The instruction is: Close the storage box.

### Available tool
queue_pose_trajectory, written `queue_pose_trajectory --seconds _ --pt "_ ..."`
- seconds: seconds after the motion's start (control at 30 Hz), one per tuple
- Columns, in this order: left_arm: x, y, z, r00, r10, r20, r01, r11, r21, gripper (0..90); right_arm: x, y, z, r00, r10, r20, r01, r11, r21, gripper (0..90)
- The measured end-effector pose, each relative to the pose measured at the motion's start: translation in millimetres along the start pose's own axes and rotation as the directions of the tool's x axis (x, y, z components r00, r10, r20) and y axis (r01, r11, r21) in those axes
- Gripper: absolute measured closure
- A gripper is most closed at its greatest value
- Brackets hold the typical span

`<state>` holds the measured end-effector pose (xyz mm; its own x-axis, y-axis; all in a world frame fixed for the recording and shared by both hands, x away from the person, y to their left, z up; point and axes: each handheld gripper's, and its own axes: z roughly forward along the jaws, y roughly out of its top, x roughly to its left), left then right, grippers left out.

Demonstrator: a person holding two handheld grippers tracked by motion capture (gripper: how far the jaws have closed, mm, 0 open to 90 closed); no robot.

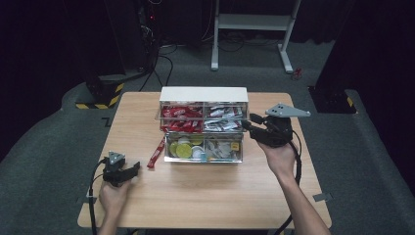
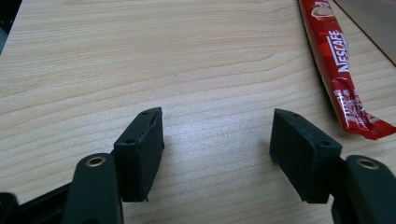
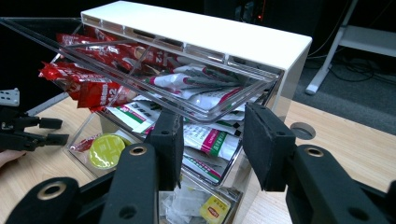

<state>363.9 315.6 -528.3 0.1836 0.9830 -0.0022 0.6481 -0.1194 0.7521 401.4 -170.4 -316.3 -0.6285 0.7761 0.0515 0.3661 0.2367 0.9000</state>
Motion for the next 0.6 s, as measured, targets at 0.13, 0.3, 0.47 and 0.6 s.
queue_pose_trajectory --seconds 0.13,0.3,0.47,0.6 --pt "0.0 0.0 0.0 1.0 0.0 0.0 0.0 1.0 0.0 35.3 0.6 -2.1 0.6 1.0 0.0 0.001 0.0 1.0 0.002 58.4" --pt "0.0 0.0 -0.1 1.0 0.001 0.001 -0.001 1.0 0.002 35.3 -0.3 -7.4 2.7 1.0 -0.001 -0.003 0.001 1.0 0.014 57.7" --pt "0.0 -0.1 -0.1 1.0 0.0 0.001 0.0 1.0 0.0 35.3 0.0 -10.2 3.6 1.0 -0.002 -0.003 0.002 1.0 0.016 57.7" --pt "0.0 -0.1 -0.1 1.0 0.0 0.0 0.0 1.0 -0.001 35.3 -0.1 -13.5 4.8 1.0 -0.001 -0.004 0.001 1.0 0.024 57.6"
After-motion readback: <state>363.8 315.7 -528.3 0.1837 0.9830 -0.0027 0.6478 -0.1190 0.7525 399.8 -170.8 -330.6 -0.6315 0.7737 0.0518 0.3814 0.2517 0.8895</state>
